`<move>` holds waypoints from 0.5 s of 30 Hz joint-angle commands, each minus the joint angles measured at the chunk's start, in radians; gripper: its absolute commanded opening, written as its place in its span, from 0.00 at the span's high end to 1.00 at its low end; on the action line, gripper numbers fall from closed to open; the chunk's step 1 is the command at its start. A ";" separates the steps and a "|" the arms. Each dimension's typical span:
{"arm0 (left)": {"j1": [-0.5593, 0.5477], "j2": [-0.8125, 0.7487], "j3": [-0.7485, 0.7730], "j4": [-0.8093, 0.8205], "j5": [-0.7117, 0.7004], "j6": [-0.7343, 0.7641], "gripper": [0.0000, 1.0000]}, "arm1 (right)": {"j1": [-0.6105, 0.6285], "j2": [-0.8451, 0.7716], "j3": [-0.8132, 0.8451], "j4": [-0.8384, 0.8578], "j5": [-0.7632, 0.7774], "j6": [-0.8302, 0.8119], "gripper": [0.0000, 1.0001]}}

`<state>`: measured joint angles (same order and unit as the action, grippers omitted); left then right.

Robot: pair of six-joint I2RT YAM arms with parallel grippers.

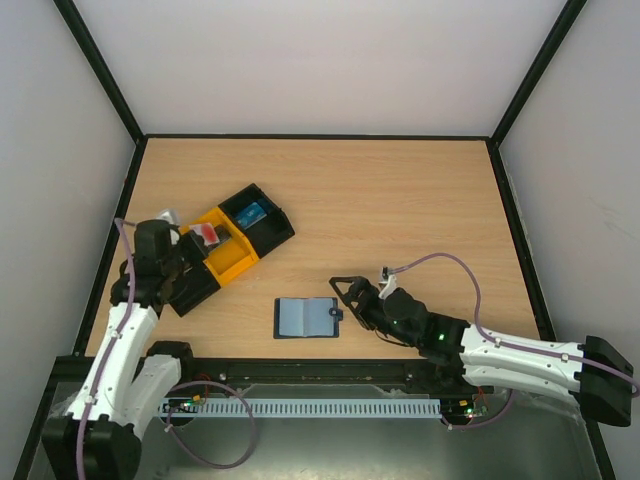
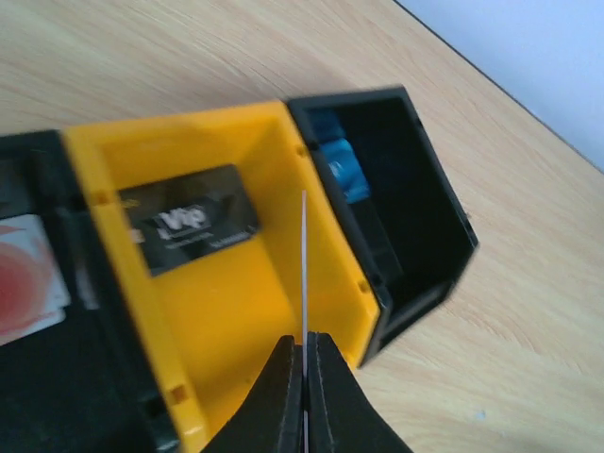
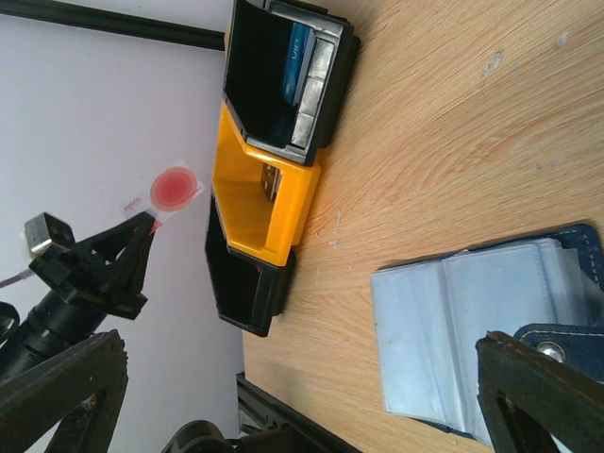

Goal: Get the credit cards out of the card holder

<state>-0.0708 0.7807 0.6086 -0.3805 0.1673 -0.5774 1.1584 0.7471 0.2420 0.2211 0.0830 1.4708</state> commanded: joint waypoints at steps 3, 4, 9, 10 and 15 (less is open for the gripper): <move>0.166 -0.073 0.055 -0.104 -0.022 -0.028 0.97 | -0.002 -0.043 -0.015 -0.050 0.056 -0.027 0.02; 0.190 -0.073 0.059 -0.117 -0.017 -0.023 0.97 | -0.002 -0.047 -0.016 -0.051 0.061 -0.031 0.02; 0.304 -0.029 0.069 -0.196 -0.010 -0.059 0.97 | -0.002 -0.047 -0.005 -0.064 0.073 -0.057 0.02; 0.321 -0.024 0.070 -0.206 -0.003 -0.067 0.97 | -0.002 -0.046 -0.004 -0.066 0.073 -0.059 0.02; 0.368 -0.012 0.077 -0.244 -0.041 -0.098 0.97 | -0.001 -0.045 -0.010 -0.067 0.070 -0.055 0.02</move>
<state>0.2729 0.7647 0.6579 -0.5545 0.1524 -0.6380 1.1584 0.7074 0.2363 0.1822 0.1181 1.4322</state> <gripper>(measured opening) 0.029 0.978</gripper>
